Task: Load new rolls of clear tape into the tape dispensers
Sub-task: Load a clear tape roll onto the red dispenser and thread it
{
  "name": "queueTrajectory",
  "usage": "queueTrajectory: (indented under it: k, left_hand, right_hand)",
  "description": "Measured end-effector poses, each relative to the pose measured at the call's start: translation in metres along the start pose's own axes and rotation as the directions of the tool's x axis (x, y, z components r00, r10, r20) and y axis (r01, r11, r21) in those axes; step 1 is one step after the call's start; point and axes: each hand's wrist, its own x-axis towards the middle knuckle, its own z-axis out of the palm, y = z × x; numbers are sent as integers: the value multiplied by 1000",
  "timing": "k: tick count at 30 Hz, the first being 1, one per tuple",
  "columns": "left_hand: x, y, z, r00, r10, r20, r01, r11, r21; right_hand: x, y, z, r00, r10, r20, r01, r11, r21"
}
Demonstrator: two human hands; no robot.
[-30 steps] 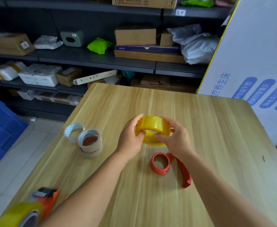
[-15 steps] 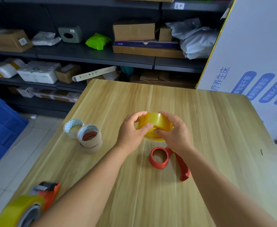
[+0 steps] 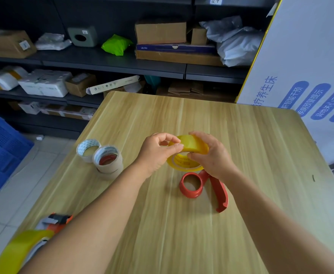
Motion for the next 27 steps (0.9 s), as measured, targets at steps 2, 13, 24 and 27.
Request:
queueTrajectory:
  k: [2,13,24,27]
  left_hand:
    - [0,0,0,1000,-3,0,3,1000,4]
    - [0,3,2,997,27,73,-41,979,200]
    - [-8,3,3,977,2,215,-16,998,60]
    - [-9,-4,2,979,-5,204,31,992,-124]
  right_hand:
    - [-1,0,-1,1000,7,11,-8,1000,22]
    - [-7,1,-7,997,32,75,-37,997,62]
    - [-9,6,-10,991,125,-49,-113,975,192]
    - [-8,8,-12,989,136,-58,-119,966,231]
